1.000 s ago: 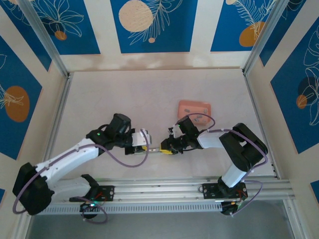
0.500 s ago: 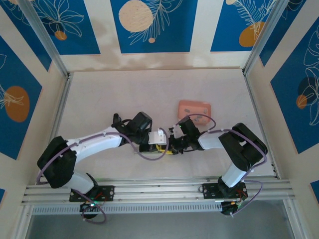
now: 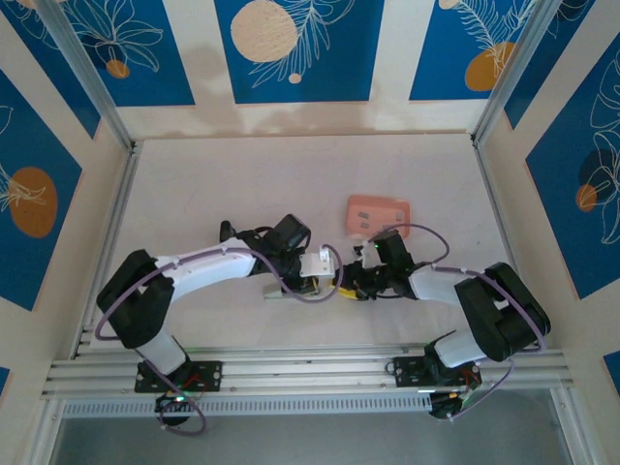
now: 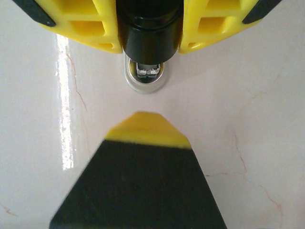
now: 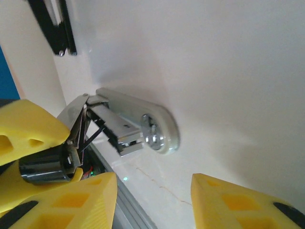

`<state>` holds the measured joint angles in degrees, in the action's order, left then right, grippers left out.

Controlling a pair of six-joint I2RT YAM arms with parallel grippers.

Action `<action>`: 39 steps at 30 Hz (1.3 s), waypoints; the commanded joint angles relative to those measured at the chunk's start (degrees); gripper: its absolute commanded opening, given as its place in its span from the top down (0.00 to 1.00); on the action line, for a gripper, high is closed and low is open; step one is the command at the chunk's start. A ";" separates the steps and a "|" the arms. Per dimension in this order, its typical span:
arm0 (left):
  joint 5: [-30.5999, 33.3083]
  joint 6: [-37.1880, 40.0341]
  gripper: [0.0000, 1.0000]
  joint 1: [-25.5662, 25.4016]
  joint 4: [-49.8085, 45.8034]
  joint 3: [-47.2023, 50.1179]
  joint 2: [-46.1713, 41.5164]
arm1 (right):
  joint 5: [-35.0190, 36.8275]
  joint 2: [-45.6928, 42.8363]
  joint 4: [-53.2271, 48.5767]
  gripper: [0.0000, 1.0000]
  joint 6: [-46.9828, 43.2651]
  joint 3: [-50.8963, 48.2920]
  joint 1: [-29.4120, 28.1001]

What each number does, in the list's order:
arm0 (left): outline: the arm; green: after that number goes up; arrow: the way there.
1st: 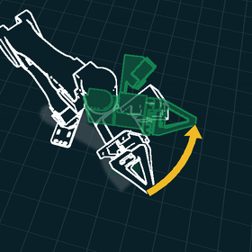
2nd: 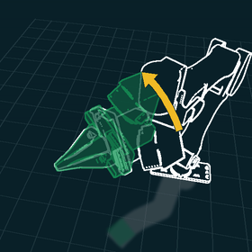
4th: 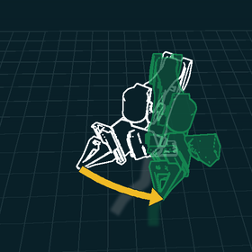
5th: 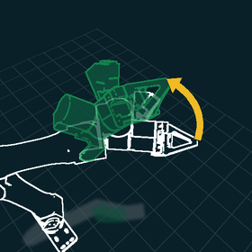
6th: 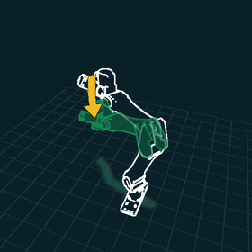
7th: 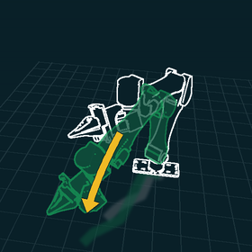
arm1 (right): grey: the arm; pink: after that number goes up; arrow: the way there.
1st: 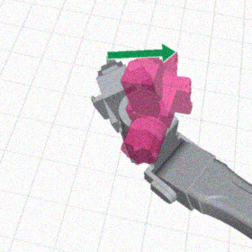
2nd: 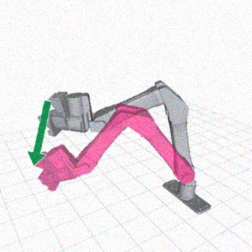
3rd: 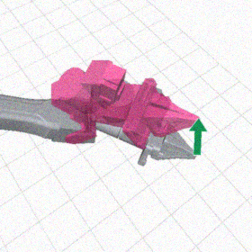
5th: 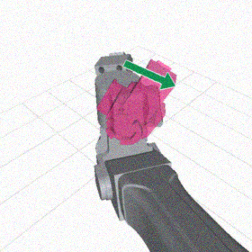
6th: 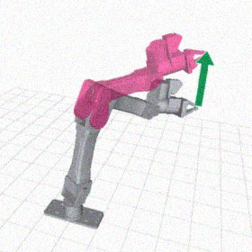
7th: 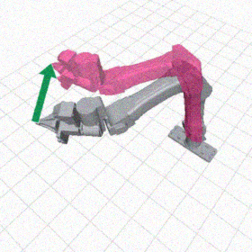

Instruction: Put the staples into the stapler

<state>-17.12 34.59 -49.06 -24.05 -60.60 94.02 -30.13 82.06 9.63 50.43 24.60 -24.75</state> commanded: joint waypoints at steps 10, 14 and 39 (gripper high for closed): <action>2.09 -0.96 0.82 -3.11 -4.02 -7.50 10.04 | 1.22 -3.34 -6.02 0.55 -2.31 -3.06 3.36; 2.36 -1.79 0.82 -3.41 -4.48 -8.73 12.63 | 1.22 -3.94 -6.53 0.55 -2.71 -3.40 3.77; 6.36 -2.05 0.83 -4.21 -8.45 -11.76 18.41 | 1.59 -7.28 -8.54 0.55 -3.60 -4.21 4.54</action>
<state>-12.88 32.58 -52.31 -31.40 -73.06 107.57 -28.49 75.88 3.18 48.05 21.08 -20.53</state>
